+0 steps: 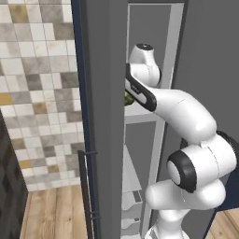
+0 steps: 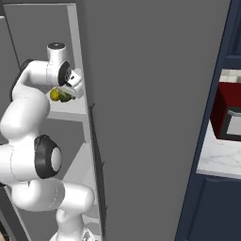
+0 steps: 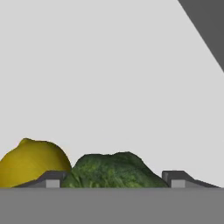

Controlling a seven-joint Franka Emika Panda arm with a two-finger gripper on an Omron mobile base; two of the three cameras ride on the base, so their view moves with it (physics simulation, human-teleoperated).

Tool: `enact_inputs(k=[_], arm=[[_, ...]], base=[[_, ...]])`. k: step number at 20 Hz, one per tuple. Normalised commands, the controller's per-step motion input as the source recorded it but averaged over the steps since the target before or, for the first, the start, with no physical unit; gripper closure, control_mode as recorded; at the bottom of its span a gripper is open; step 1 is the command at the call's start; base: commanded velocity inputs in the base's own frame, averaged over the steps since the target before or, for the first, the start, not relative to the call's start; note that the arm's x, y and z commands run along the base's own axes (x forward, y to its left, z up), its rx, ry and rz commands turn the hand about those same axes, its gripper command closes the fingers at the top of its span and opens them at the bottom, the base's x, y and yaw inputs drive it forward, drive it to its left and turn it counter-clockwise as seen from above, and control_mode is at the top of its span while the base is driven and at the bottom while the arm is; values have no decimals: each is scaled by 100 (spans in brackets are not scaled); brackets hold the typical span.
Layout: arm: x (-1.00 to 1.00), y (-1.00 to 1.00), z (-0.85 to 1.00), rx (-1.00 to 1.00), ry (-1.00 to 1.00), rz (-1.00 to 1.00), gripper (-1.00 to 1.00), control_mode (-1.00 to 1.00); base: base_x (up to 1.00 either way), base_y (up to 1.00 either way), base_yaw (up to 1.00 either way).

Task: Take the lemon and broccoli out of the freezer and place them in the tupperware container on the counter. Then put the tupperware containing the vegetables back in the freezer.

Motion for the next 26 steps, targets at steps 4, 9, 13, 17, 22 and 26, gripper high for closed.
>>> enact_inputs(k=[4,9,13,17,22,26], arm=[[-67,-1,7,0,-13,-1,100,-100],[-67,-13,29,0,-14,0,100,-100],[-85,-27,42,0,-16,0,100,-100],[-100,-29,42,0,-11,0,100,-100],[-100,-32,43,0,-1,0,100,-100],[-100,-39,41,0,0,0,100,-100]], base=[[0,0,0],[0,0,0],[0,0,0],[0,0,0],[0,0,0],[0,0,0]])
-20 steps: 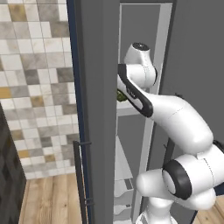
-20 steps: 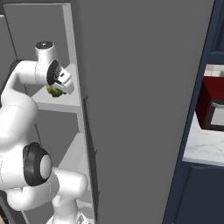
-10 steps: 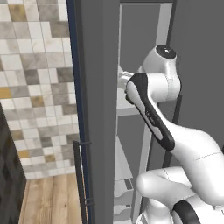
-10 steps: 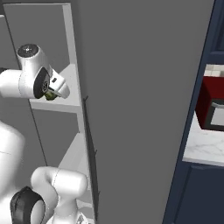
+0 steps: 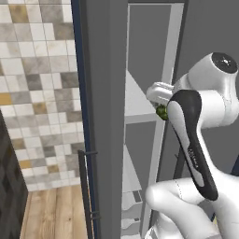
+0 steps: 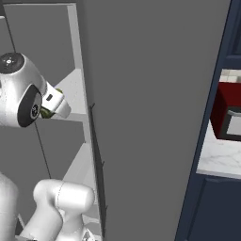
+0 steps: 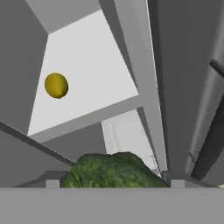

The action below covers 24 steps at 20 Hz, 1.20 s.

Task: Take the lemon and broccoli out of the freezer and place them in the tupperware container on the counter. Then put the tupperware containing the vegetables back in the freezer.

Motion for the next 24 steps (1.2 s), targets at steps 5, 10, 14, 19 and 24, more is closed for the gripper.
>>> enact_inputs(k=[5,10,14,19,24], arm=[[-85,-34,28,0,6,0,100,-100],[-34,-19,1,-4,11,0,100,-100],[-5,-31,-7,-6,15,0,100,-100],[0,-13,-18,-2,14,0,100,-100],[0,0,0,0,0,0,100,100]], base=[[0,0,0],[0,0,0],[0,0,0],[0,0,0],[-75,-32,0]])
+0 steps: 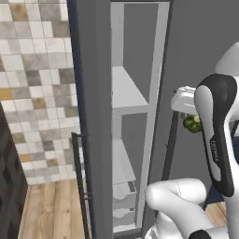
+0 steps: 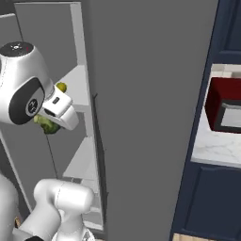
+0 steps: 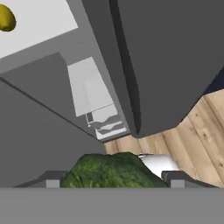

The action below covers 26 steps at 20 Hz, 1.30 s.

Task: Take the lemon and broccoli out of the freezer and place them in the tupperware container on the counter. Then put the tupperware containing the vegetables back in the freezer.

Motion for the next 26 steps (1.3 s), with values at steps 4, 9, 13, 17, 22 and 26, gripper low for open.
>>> enact_inputs(k=[4,9,13,17,22,26], arm=[[0,0,0,0,0,0,100,100],[0,0,0,0,0,0,100,100],[0,0,0,0,0,0,100,100],[0,0,0,0,0,0,100,100],[0,0,0,0,0,0,100,100],[0,0,0,0,0,0,100,100]], base=[[-42,-98,0],[-4,-100,0],[4,-100,4],[2,-100,16],[15,-100,18],[31,-100,17]])
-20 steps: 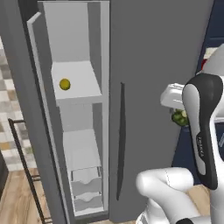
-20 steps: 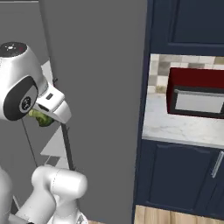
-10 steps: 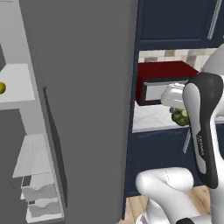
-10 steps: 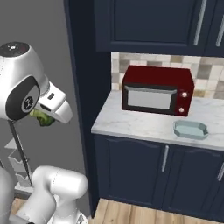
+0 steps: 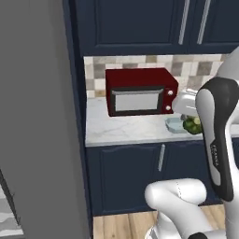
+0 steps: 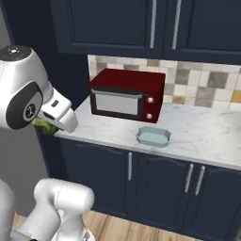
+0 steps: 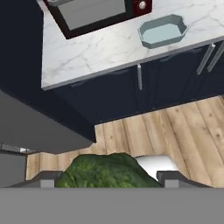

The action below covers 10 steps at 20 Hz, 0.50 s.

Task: Take the lemon and broccoli out of the freezer and place them in the tupperware container on the counter. Then put the tupperware containing the vegetables back in the freezer.

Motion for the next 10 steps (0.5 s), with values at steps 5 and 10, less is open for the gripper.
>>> enact_inputs(k=[5,10], arm=[[0,0,0,0,0,0,100,100],[0,0,0,0,0,0,100,100]], base=[[49,-100,11],[51,-84,5]])
